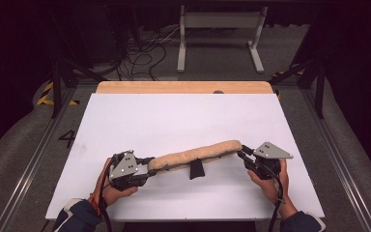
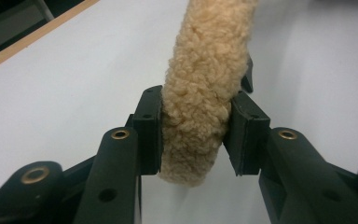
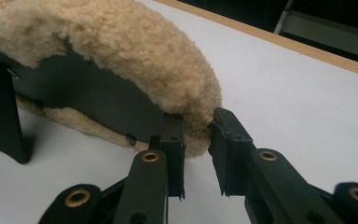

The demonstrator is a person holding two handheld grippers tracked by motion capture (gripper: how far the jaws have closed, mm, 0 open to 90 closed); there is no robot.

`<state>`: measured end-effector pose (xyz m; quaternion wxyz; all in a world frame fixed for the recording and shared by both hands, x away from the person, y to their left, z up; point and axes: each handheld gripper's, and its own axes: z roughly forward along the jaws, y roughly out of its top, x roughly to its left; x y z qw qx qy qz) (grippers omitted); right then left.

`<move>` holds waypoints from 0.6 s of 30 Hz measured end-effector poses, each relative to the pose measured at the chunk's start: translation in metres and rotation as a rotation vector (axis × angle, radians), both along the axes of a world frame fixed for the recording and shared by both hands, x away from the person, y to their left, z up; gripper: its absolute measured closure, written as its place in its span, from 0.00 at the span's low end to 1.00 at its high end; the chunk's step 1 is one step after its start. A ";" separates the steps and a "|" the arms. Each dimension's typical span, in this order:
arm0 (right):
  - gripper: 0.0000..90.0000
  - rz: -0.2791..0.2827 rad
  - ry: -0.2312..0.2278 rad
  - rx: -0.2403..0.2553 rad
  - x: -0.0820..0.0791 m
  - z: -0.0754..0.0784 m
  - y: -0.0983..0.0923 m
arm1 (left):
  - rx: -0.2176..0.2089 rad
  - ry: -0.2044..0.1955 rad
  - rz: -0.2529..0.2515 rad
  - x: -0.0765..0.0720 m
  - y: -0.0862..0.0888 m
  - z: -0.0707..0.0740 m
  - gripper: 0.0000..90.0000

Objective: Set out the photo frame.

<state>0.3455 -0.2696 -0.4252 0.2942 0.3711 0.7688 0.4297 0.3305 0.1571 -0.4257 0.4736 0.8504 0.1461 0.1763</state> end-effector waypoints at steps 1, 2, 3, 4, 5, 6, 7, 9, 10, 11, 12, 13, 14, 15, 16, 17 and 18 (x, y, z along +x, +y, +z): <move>0.84 0.002 -0.001 0.003 0.002 0.000 0.000 | -0.001 -0.004 0.002 -0.002 -0.001 0.000 0.70; 0.84 0.003 -0.001 0.009 0.005 0.000 0.000 | 0.003 -0.005 0.000 -0.003 -0.002 0.000 0.70; 0.84 0.002 0.000 0.011 0.007 0.000 0.000 | 0.003 -0.005 0.000 -0.003 -0.002 0.000 0.70; 0.84 -0.001 -0.001 0.010 0.010 0.000 0.001 | 0.012 -0.013 -0.005 -0.005 -0.003 0.000 0.71; 0.85 -0.002 -0.004 0.010 0.012 -0.001 0.001 | 0.016 -0.018 -0.005 -0.006 -0.004 0.000 0.71; 0.85 -0.002 -0.004 0.010 0.012 -0.001 0.001 | 0.016 -0.018 -0.005 -0.006 -0.004 0.000 0.72; 0.85 -0.004 -0.005 0.009 0.014 -0.001 0.002 | 0.018 -0.024 -0.008 -0.008 -0.005 0.000 0.72; 0.85 -0.005 -0.005 0.011 0.018 -0.001 0.002 | 0.032 -0.043 -0.010 -0.011 -0.008 0.001 0.72; 0.85 -0.004 -0.003 0.015 0.019 -0.001 0.002 | 0.041 -0.054 -0.009 -0.013 -0.009 0.001 0.73; 0.85 -0.006 -0.002 0.020 0.020 -0.001 0.002 | 0.049 -0.063 -0.009 -0.015 -0.010 0.001 0.73; 0.85 -0.009 -0.003 0.020 0.021 -0.001 0.002 | 0.054 -0.074 -0.007 -0.016 -0.011 0.001 0.73; 0.85 -0.012 -0.004 0.016 0.022 -0.001 0.002 | 0.062 -0.084 -0.003 -0.018 -0.013 0.001 0.73; 0.85 -0.014 -0.004 0.016 0.022 -0.001 0.003 | 0.067 -0.089 -0.006 -0.019 -0.014 0.001 0.74; 0.85 -0.017 -0.003 0.021 0.023 -0.002 0.003 | 0.071 -0.093 -0.009 -0.019 -0.014 0.001 0.74; 0.85 -0.019 -0.003 0.022 0.023 -0.002 0.002 | 0.077 -0.097 -0.010 -0.020 -0.015 0.001 0.74; 0.85 -0.020 -0.001 0.020 0.024 -0.002 0.002 | 0.077 -0.098 -0.008 -0.021 -0.015 0.001 0.74; 0.85 -0.020 -0.001 0.020 0.024 -0.002 0.002 | 0.077 -0.098 -0.008 -0.021 -0.015 0.001 0.74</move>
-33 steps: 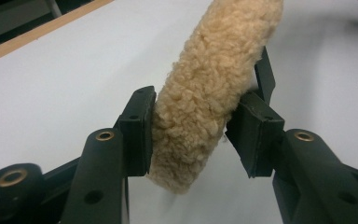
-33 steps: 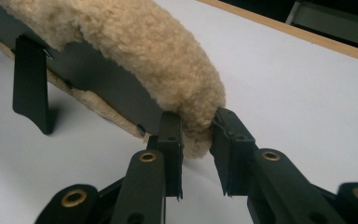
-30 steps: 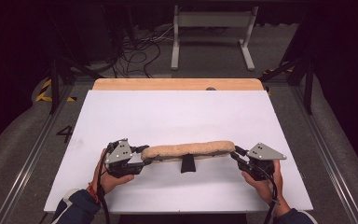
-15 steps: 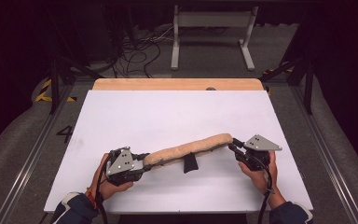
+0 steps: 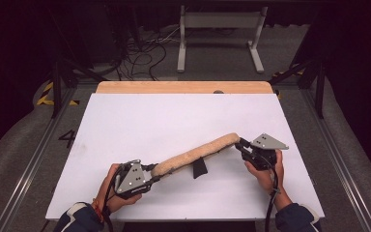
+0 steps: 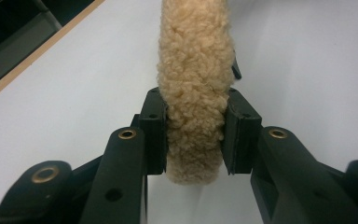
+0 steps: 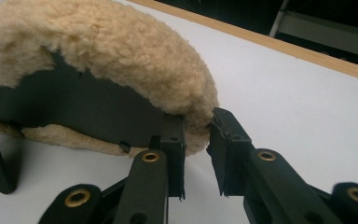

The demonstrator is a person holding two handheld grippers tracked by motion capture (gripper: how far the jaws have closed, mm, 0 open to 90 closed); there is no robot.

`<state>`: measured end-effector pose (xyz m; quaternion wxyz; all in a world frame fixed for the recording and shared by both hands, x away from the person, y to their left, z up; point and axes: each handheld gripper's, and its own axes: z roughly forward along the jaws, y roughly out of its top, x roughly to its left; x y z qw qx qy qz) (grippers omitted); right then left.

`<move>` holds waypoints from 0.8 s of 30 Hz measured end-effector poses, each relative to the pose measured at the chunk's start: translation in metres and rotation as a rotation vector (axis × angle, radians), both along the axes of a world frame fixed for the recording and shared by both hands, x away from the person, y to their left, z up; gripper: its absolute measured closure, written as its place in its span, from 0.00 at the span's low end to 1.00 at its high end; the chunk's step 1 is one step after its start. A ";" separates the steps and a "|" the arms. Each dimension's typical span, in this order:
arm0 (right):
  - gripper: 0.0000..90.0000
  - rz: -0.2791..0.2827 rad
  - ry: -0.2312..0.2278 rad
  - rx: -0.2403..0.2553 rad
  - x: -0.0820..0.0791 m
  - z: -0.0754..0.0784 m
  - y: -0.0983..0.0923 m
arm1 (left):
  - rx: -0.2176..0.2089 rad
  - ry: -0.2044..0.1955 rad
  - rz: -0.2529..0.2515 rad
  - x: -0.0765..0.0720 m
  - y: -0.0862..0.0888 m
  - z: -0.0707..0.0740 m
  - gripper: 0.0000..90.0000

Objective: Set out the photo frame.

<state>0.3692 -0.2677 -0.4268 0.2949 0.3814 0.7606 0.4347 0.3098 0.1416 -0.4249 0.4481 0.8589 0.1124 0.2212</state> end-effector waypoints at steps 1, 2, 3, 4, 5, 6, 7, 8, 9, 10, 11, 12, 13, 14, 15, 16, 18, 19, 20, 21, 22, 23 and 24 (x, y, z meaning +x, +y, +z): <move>0.85 -0.003 0.001 0.005 0.001 0.000 0.000 | 0.004 -0.005 -0.004 -0.001 -0.001 0.000 0.74; 0.85 -0.005 0.002 0.004 0.002 0.000 0.001 | 0.013 -0.012 -0.004 -0.002 -0.002 0.000 0.74; 0.85 -0.006 0.001 0.001 0.003 0.000 0.001 | 0.022 -0.022 -0.003 -0.003 -0.004 0.001 0.74; 0.85 -0.009 0.007 0.003 0.005 0.001 0.002 | 0.031 -0.029 -0.002 -0.005 -0.005 0.001 0.74; 0.86 -0.012 0.009 0.004 0.007 0.001 0.002 | 0.035 -0.032 -0.001 -0.006 -0.007 0.001 0.74; 0.86 -0.015 0.011 0.004 0.009 0.001 0.003 | 0.035 -0.037 -0.005 -0.007 -0.008 0.001 0.74; 0.86 -0.016 0.012 0.005 0.011 0.001 0.003 | 0.040 -0.040 -0.005 -0.009 -0.010 0.001 0.74; 0.86 -0.021 0.013 0.009 0.014 0.001 0.004 | 0.042 -0.041 -0.006 -0.010 -0.011 0.001 0.74; 0.86 -0.023 0.014 0.011 0.017 0.001 0.005 | 0.039 -0.040 -0.015 -0.010 -0.013 0.001 0.74; 0.87 -0.025 0.015 0.009 0.021 0.001 0.007 | 0.041 -0.044 -0.017 -0.011 -0.015 0.001 0.73; 0.87 -0.027 0.012 0.004 0.024 0.001 0.009 | 0.041 -0.043 -0.020 -0.012 -0.017 0.001 0.73; 0.87 -0.030 0.015 0.001 0.027 0.001 0.010 | 0.045 -0.049 -0.022 -0.014 -0.019 0.001 0.73; 0.87 -0.030 0.021 -0.003 0.032 0.002 0.012 | 0.047 -0.052 -0.029 -0.015 -0.021 0.001 0.73; 0.87 -0.034 0.021 -0.004 0.035 0.002 0.014 | 0.049 -0.055 -0.030 -0.016 -0.023 0.001 0.72; 0.87 -0.039 0.019 -0.007 0.037 0.002 0.016 | 0.046 -0.053 -0.032 -0.016 -0.024 0.001 0.72; 0.87 -0.042 0.019 -0.008 0.039 0.002 0.017 | 0.056 -0.063 -0.035 -0.017 -0.025 0.001 0.72; 0.86 -0.051 0.025 -0.010 0.041 0.003 0.019 | 0.055 -0.066 -0.037 -0.018 -0.027 0.001 0.72; 0.86 -0.051 0.025 -0.010 0.041 0.003 0.019 | 0.055 -0.066 -0.037 -0.018 -0.027 0.001 0.72; 0.82 -0.064 0.032 -0.010 0.041 0.003 0.019 | 0.059 -0.071 -0.037 -0.018 -0.027 0.001 0.72; 0.80 -0.077 0.050 0.001 0.039 0.005 0.017 | 0.060 -0.071 -0.033 -0.018 -0.028 0.001 0.72; 0.79 -0.041 0.068 0.041 0.032 0.009 0.015 | 0.060 -0.071 -0.030 -0.018 -0.028 0.001 0.72; 0.80 -0.029 0.068 0.035 0.027 0.012 0.015 | 0.062 -0.073 -0.026 -0.018 -0.028 0.001 0.72; 0.81 -0.022 0.068 0.037 0.023 0.014 0.015 | 0.062 -0.073 -0.026 -0.018 -0.028 0.001 0.72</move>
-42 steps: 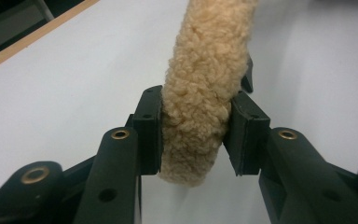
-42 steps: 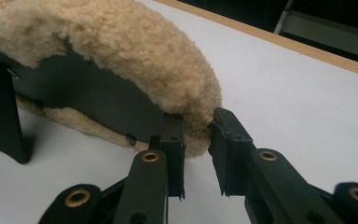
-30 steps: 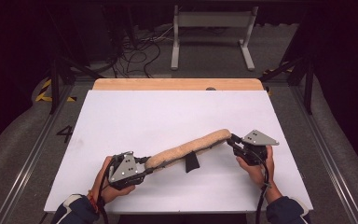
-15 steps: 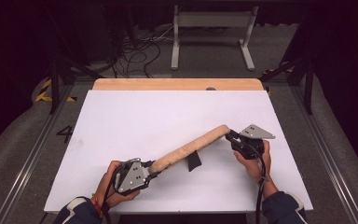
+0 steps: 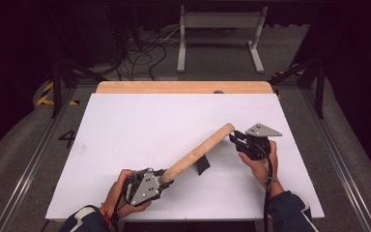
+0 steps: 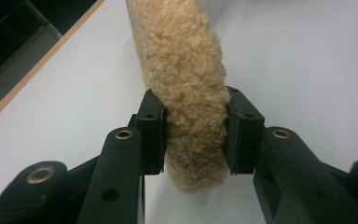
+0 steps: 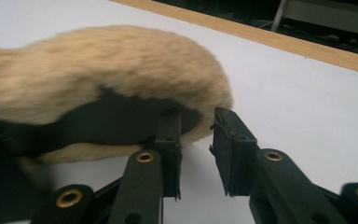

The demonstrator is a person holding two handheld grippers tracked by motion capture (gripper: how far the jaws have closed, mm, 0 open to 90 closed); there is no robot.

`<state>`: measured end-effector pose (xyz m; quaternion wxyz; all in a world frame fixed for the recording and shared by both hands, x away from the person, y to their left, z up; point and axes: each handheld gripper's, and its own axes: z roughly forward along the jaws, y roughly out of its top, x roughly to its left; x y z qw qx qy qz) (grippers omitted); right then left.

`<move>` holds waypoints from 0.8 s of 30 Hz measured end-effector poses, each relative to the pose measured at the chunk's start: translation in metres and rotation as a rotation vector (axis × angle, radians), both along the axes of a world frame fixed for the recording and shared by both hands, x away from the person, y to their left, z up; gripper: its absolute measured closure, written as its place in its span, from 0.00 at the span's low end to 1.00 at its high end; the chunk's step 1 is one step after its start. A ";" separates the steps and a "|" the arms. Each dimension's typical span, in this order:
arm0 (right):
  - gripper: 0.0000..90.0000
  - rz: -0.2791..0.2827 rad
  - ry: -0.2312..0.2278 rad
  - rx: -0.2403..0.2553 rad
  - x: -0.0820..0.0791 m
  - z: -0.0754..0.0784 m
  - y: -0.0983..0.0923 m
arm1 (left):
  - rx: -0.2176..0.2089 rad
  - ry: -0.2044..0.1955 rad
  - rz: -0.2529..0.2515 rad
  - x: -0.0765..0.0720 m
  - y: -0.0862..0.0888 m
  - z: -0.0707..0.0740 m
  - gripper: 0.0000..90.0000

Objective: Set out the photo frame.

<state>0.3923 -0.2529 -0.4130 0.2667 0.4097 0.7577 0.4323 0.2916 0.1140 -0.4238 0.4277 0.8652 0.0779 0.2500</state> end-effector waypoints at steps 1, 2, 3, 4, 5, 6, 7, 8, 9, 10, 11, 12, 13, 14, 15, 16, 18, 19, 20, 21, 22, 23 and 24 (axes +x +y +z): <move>0.81 0.000 0.000 0.000 0.000 0.000 0.000 | -0.001 0.000 0.003 0.000 0.000 0.000 0.72; 0.82 0.013 -0.005 0.005 -0.007 0.003 0.001 | -0.002 -0.001 0.005 0.000 0.000 0.000 0.72; 0.80 0.028 -0.009 0.007 -0.015 0.007 0.002 | 0.000 -0.003 0.005 0.000 0.000 0.000 0.72; 0.78 0.044 0.002 0.023 -0.019 0.008 0.003 | 0.002 -0.004 0.008 0.000 0.000 0.000 0.72; 0.75 0.060 0.013 0.042 -0.023 0.010 0.005 | 0.001 -0.004 0.008 0.000 0.000 0.000 0.72; 0.71 0.079 0.015 0.043 -0.028 0.011 0.008 | 0.001 -0.005 0.010 -0.001 -0.001 0.000 0.72; 0.65 0.095 0.017 0.045 -0.032 0.012 0.011 | 0.002 -0.007 0.011 -0.001 -0.001 0.000 0.72; 0.59 0.103 0.018 0.052 -0.037 0.014 0.014 | -0.002 -0.006 0.011 -0.002 -0.001 -0.001 0.72; 0.58 0.112 0.022 0.076 -0.041 0.015 0.016 | -0.002 -0.006 0.009 -0.002 -0.001 -0.001 0.72; 0.56 0.135 0.024 0.096 -0.046 0.017 0.020 | -0.002 -0.006 0.007 -0.001 -0.001 -0.001 0.72; 0.55 0.144 0.020 0.097 -0.049 0.019 0.023 | -0.005 -0.003 0.006 -0.001 -0.001 -0.001 0.72; 0.53 0.152 0.018 0.106 -0.051 0.020 0.025 | -0.007 -0.001 0.005 -0.001 -0.001 -0.001 0.72; 0.51 0.161 0.023 0.131 -0.052 0.021 0.027 | -0.007 -0.002 0.004 -0.001 -0.001 -0.001 0.72; 0.49 0.164 0.034 0.158 -0.052 0.023 0.030 | -0.012 0.002 0.004 -0.002 -0.001 -0.001 0.71; 0.44 0.162 0.056 0.187 -0.052 0.024 0.033 | -0.012 0.002 0.004 -0.002 -0.001 -0.001 0.72; 0.41 0.162 0.076 0.206 -0.051 0.025 0.036 | -0.023 0.008 0.000 -0.002 -0.001 -0.001 0.72; 0.40 0.172 0.100 0.224 -0.051 0.026 0.039 | -0.027 0.009 -0.006 -0.002 -0.002 -0.001 0.72; 0.35 0.172 0.115 0.234 -0.050 0.026 0.042 | -0.029 0.010 -0.013 -0.004 -0.003 -0.001 0.72; 0.31 0.148 0.140 0.241 -0.050 0.026 0.045 | -0.028 0.006 -0.019 -0.005 -0.004 -0.001 0.72; 0.28 0.136 0.162 0.255 -0.049 0.024 0.047 | -0.026 0.005 -0.029 -0.006 -0.005 0.000 0.71; 0.24 0.128 0.185 0.268 -0.048 0.023 0.049 | -0.025 0.007 -0.040 -0.007 -0.007 0.000 0.71; 0.22 0.118 0.205 0.278 -0.046 0.022 0.051 | -0.024 0.007 -0.051 -0.008 -0.008 0.000 0.71; 0.19 0.105 0.234 0.307 -0.044 0.022 0.054 | -0.023 0.012 -0.056 -0.009 -0.010 0.000 0.71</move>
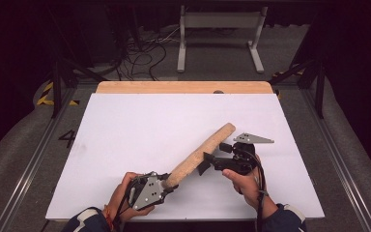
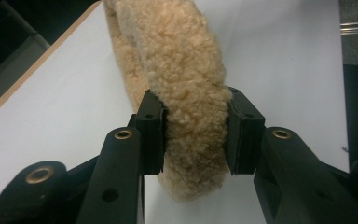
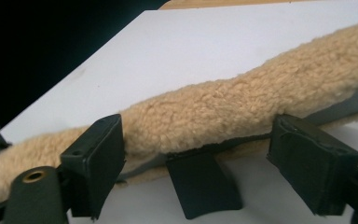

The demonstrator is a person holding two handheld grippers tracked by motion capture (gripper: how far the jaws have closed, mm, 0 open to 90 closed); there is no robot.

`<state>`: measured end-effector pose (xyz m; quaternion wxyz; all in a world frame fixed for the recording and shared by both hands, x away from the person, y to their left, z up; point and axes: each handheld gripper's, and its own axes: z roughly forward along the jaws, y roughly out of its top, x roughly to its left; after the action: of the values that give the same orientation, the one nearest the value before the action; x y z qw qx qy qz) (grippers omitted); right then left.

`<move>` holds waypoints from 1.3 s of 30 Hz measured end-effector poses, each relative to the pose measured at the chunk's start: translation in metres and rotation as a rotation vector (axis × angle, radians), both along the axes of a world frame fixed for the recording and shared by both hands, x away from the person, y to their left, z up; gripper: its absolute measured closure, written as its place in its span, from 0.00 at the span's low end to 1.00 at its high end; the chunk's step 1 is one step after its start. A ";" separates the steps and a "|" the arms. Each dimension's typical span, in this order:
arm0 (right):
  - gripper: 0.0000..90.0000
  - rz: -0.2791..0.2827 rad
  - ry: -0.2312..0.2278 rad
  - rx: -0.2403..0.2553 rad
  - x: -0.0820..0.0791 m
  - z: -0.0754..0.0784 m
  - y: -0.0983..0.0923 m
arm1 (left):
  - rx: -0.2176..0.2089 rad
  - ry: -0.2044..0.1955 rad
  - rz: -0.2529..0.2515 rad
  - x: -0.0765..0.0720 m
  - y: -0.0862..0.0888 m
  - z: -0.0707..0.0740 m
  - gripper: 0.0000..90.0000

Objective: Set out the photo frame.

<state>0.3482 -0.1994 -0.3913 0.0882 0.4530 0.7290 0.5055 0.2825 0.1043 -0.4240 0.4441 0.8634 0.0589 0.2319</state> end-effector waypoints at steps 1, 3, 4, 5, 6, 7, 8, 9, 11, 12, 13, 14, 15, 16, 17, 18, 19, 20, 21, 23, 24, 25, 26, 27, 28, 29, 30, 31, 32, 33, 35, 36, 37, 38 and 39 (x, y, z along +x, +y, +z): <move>0.19 -0.003 0.007 0.008 0.001 0.000 0.001 | -0.002 0.009 -0.004 0.000 -0.001 0.000 0.71; 0.17 -0.011 0.024 0.015 0.002 0.000 0.002 | 0.000 0.010 -0.009 0.000 -0.002 -0.001 0.70; 0.16 -0.027 0.061 0.032 0.006 -0.003 0.004 | -0.001 0.020 -0.011 0.000 -0.002 -0.001 0.70; 0.16 -0.027 0.061 0.032 0.006 -0.003 0.004 | -0.003 0.028 -0.012 0.000 -0.003 -0.001 0.70; 0.18 -0.030 0.075 0.041 0.007 -0.003 0.005 | -0.009 0.040 -0.013 0.001 -0.003 -0.001 0.69; 0.19 -0.036 0.090 0.049 0.009 -0.003 0.007 | -0.017 0.053 -0.013 0.002 -0.003 -0.002 0.69; 0.21 -0.040 0.103 0.057 0.010 -0.002 0.008 | -0.025 0.060 -0.021 0.003 -0.004 -0.002 0.69; 0.23 -0.047 0.122 0.066 0.012 -0.001 0.010 | -0.024 0.063 -0.020 0.002 -0.006 -0.003 0.69; 0.20 -0.053 0.155 0.046 0.015 0.004 0.018 | -0.021 0.057 -0.025 0.001 -0.010 -0.003 0.68; 0.19 -0.058 0.170 0.031 0.015 0.006 0.021 | -0.015 0.054 -0.022 0.000 -0.011 -0.003 0.68; 0.18 -0.068 0.188 0.012 0.017 0.009 0.025 | -0.015 0.051 -0.023 0.000 -0.013 -0.004 0.68; 0.18 -0.079 0.202 0.003 0.018 0.011 0.028 | -0.019 0.053 -0.020 0.000 -0.014 -0.004 0.67; 0.18 -0.086 0.229 -0.003 0.021 0.011 0.031 | -0.021 0.056 -0.023 -0.001 -0.015 -0.004 0.67; 0.20 -0.093 0.252 -0.012 0.023 0.011 0.033 | -0.023 0.058 -0.031 0.000 -0.016 -0.004 0.67; 0.21 -0.096 0.280 -0.012 0.025 0.010 0.035 | -0.029 0.063 -0.031 -0.001 -0.018 -0.005 0.67; 0.21 -0.101 0.296 -0.014 0.026 0.009 0.037 | -0.031 0.061 -0.035 -0.001 -0.019 -0.005 0.67; 0.21 -0.109 0.318 -0.015 0.029 0.009 0.039 | -0.030 0.061 -0.042 -0.002 -0.022 -0.005 0.67; 0.21 -0.120 0.326 -0.037 0.032 0.009 0.041 | -0.033 0.066 -0.045 -0.003 -0.025 -0.006 0.66; 0.22 -0.130 0.332 -0.050 0.034 0.010 0.043 | -0.032 0.064 -0.046 -0.003 -0.028 -0.006 0.66; 0.28 -0.139 0.347 -0.078 0.039 0.012 0.046 | -0.029 0.072 -0.054 -0.004 -0.032 -0.007 0.65; 0.28 -0.139 0.347 -0.078 0.039 0.012 0.046 | -0.029 0.072 -0.054 -0.004 -0.032 -0.007 0.65; 0.32 -0.133 0.355 -0.091 0.041 0.012 0.047 | -0.031 0.065 -0.048 -0.004 -0.035 -0.007 0.65; 0.34 -0.127 0.376 -0.095 0.044 0.011 0.048 | -0.016 0.054 -0.041 -0.004 -0.038 -0.007 0.62; 0.34 -0.115 0.387 -0.107 0.045 0.011 0.049 | -0.008 0.054 -0.045 -0.005 -0.038 -0.007 0.59; 0.34 -0.104 0.399 -0.112 0.047 0.012 0.049 | -0.009 0.073 -0.056 -0.004 -0.037 -0.007 0.56; 0.34 -0.083 0.414 -0.124 0.050 0.013 0.049 | -0.014 0.107 -0.065 -0.004 -0.035 -0.008 0.53; 0.34 -0.061 0.429 -0.135 0.053 0.014 0.048 | -0.016 0.127 -0.084 -0.003 -0.032 -0.008 0.48; 0.34 -0.045 0.445 -0.143 0.056 0.015 0.047 | -0.012 0.150 -0.101 -0.003 -0.027 -0.008 0.43; 0.35 -0.017 0.452 -0.162 0.059 0.016 0.047 | -0.009 0.165 -0.109 -0.003 -0.022 -0.008 0.37; 0.36 0.007 0.458 -0.174 0.061 0.017 0.047 | -0.006 0.174 -0.110 -0.003 -0.018 -0.008 0.34; 0.41 0.041 0.460 -0.190 0.063 0.019 0.047 | -0.030 0.194 -0.077 -0.003 -0.003 -0.007 0.31; 0.42 0.054 0.456 -0.197 0.064 0.020 0.047 | -0.033 0.202 -0.051 -0.002 0.004 -0.007 0.31; 0.43 0.062 0.451 -0.202 0.065 0.021 0.048 | -0.033 0.202 -0.051 -0.002 0.004 -0.007 0.29; 0.43 0.062 0.451 -0.202 0.065 0.021 0.048 | -0.024 0.207 0.004 0.001 0.015 -0.008 0.29; 0.44 0.078 0.444 -0.209 0.066 0.021 0.047 | -0.016 0.209 0.046 0.004 0.022 -0.009 0.28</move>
<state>0.4145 -0.1520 -0.3703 -0.0475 0.5127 0.7959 0.3183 0.2862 0.1259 -0.4327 0.4370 0.8778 0.1263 0.1504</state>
